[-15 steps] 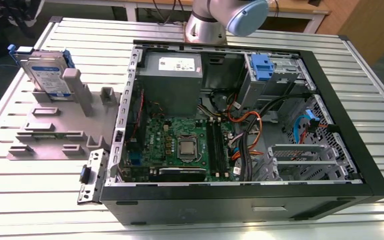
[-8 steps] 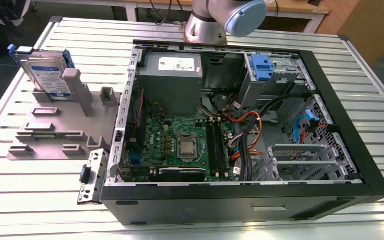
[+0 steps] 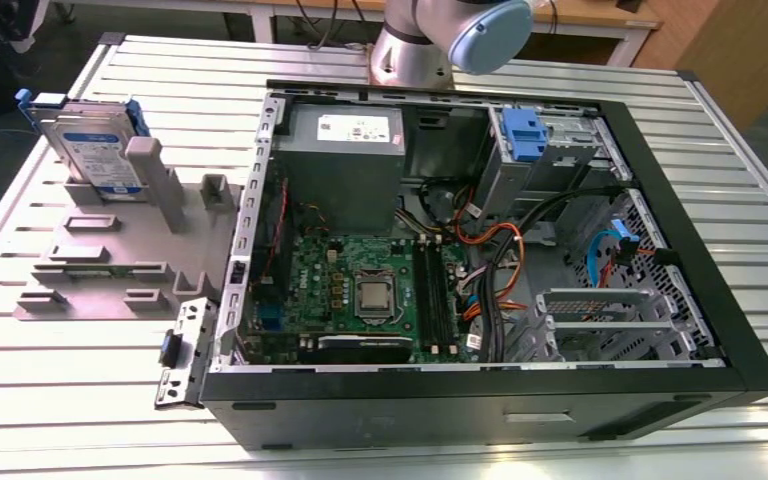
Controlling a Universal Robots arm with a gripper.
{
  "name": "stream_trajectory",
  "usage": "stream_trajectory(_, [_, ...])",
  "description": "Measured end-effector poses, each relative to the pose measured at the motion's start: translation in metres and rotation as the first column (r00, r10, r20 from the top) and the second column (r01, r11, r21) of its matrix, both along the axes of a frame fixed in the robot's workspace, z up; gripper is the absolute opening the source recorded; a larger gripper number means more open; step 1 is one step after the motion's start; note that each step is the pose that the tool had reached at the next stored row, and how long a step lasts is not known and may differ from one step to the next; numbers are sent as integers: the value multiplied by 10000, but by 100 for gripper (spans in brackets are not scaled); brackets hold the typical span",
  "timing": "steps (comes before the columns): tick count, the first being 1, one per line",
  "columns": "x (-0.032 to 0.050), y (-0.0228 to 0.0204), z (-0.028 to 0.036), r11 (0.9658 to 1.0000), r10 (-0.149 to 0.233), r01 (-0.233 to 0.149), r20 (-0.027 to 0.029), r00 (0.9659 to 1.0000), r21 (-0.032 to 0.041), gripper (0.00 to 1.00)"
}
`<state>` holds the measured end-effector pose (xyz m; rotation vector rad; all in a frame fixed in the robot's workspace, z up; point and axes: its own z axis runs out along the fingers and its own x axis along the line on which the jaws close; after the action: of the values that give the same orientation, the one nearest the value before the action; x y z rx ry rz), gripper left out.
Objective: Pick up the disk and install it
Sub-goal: 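Pick up the disk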
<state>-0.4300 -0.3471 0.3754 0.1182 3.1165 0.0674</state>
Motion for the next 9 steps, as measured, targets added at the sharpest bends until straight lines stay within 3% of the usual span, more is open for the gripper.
stream_trajectory(9, [-1, 0, 0, 10000, 0, 0, 0, 10000, 0, 11])
